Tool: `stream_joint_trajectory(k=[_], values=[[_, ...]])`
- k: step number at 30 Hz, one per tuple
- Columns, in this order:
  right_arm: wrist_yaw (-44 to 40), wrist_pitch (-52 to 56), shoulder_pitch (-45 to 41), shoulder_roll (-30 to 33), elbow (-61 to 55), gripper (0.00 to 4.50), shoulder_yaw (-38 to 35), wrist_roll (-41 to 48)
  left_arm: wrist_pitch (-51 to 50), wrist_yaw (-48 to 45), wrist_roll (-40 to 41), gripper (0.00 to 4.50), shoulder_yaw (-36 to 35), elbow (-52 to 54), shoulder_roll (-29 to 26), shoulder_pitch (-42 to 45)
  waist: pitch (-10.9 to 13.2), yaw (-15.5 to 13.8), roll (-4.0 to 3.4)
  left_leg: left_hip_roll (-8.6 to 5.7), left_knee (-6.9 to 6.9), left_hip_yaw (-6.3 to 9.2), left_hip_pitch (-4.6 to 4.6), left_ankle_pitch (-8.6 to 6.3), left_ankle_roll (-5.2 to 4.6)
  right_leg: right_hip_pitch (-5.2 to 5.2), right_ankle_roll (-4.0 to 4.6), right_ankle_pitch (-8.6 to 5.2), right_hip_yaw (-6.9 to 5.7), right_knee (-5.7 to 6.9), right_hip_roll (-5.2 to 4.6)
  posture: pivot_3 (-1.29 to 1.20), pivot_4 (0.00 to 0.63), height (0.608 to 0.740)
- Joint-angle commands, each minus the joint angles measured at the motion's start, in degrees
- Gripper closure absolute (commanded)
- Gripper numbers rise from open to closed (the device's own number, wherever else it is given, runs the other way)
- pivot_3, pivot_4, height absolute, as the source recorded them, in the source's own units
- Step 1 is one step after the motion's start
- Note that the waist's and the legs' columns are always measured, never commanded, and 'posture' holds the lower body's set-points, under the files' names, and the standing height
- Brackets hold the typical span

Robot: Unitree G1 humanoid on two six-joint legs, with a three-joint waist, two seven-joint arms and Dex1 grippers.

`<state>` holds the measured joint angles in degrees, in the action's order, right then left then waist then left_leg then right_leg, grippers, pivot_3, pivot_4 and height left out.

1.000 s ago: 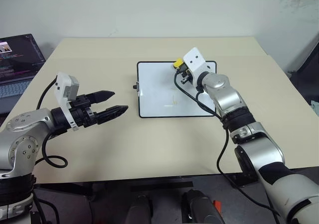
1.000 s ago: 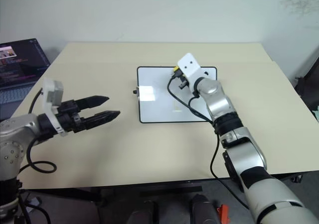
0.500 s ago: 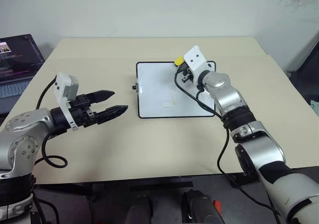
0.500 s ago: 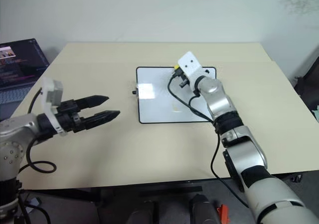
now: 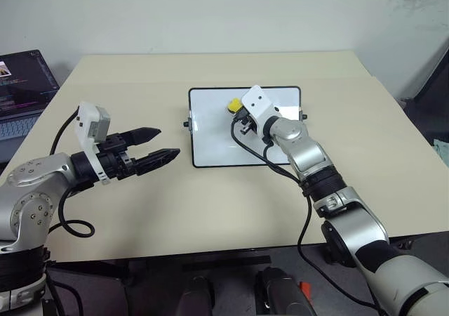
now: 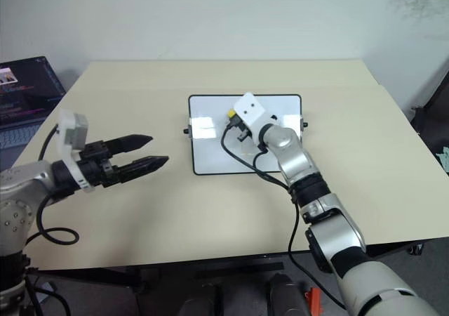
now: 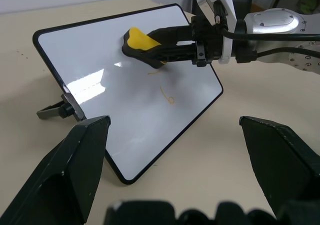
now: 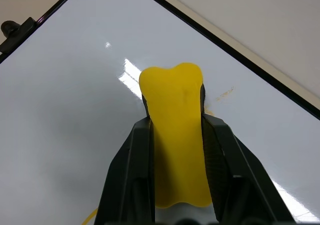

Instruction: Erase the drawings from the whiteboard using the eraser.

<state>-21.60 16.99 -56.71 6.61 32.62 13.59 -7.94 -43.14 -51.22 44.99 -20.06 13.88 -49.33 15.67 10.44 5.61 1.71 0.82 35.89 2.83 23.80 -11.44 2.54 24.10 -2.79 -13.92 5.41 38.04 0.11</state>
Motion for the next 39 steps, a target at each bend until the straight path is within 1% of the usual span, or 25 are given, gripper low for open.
stream_joint_trajectory(k=[1,9,15,20,24,30,35,39], values=[[1.6,-0.3,-0.7,1.0,1.0,3.53,-1.4,-0.7,0.9,0.0,0.4,0.0,-1.8,1.6,-0.6,0.3,0.0,0.0,0.0,0.0,0.0,0.0,0.0,0.0,0.0,0.0,0.0,0.0,0.0,0.0,0.0,0.0,0.15,0.74],[8.8,-4.2,-6.6,4.2,8.8,3.53,-5.2,-0.8,1.2,-0.1,0.2,0.0,-1.3,1.2,-0.5,0.8,0.0,-0.5,0.0,-0.04,0.1,0.01,0.01,0.02,0.0,-0.05,0.19,-0.1,0.04,-0.03,-0.02,0.0,0.15,0.74],[9.8,-6.9,-8.6,5.1,13.8,3.53,-5.3,-0.9,1.2,-0.2,0.1,0.0,-1.1,1.1,-0.5,1.0,0.0,-0.5,0.02,-0.03,0.01,-0.03,0.01,0.02,-0.01,-0.02,0.1,-0.05,0.06,-0.05,-0.01,0.0,0.15,0.74],[6.9,-6.7,-7.3,3.3,11.2,3.53,-3.9,-0.4,1.1,-0.3,0.1,0.0,-1.3,1.1,-0.6,0.8,0.0,-0.4,0.02,-0.04,0.03,-0.02,0.01,0.02,-0.01,-0.03,0.04,-0.01,0.07,-0.04,-0.01,0.0,0.15,0.74],[4.5,-5.3,-5.6,1.3,7.1,3.53,-2.5,-0.1,1.1,-0.3,0.1,0.0,-1.3,1.2,-0.6,0.8,0.0,0.1,0.02,-0.02,0.04,-0.03,-0.01,0.02,-0.01,-0.02,0.11,-0.05,0.07,0.0,-0.01,0.0,0.15,0.74],[1.5,-4.1,-3.0,-1.6,2.4,3.53,-0.3,-0.3,1.1,-0.2,0.1,0.0,-1.0,1.2,-0.4,1.1,0.0,0.6,0.01,0.02,-0.1,0.02,0.01,0.02,0.0,0.03,-0.03,0.03,0.02,-0.02,0.04,0.0,0.15,0.74],[0.6,-2.3,-2.5,-2.5,0.4,3.53,-0.7,0.4,1.1,-0.1,0.1,0.0,-0.9,1.4,-0.3,1.1,0.0,0.6,0.0,0.0,-0.1,0.03,0.05,0.02,0.0,0.04,-0.03,0.02,0.0,-0.05,0.02,0.0,0.15,0.74],[2.2,-1.9,-4.0,-1.6,2.3,3.53,-1.7,-0.3,1.2,-0.2,0.0,0.0,-1.0,1.5,-0.3,0.8,0.0,0.6,0.0,0.01,-0.11,0.04,0.05,0.02,0.0,0.04,-0.02,0.02,-0.02,-0.06,0.02,0.0,0.15,0.74]])
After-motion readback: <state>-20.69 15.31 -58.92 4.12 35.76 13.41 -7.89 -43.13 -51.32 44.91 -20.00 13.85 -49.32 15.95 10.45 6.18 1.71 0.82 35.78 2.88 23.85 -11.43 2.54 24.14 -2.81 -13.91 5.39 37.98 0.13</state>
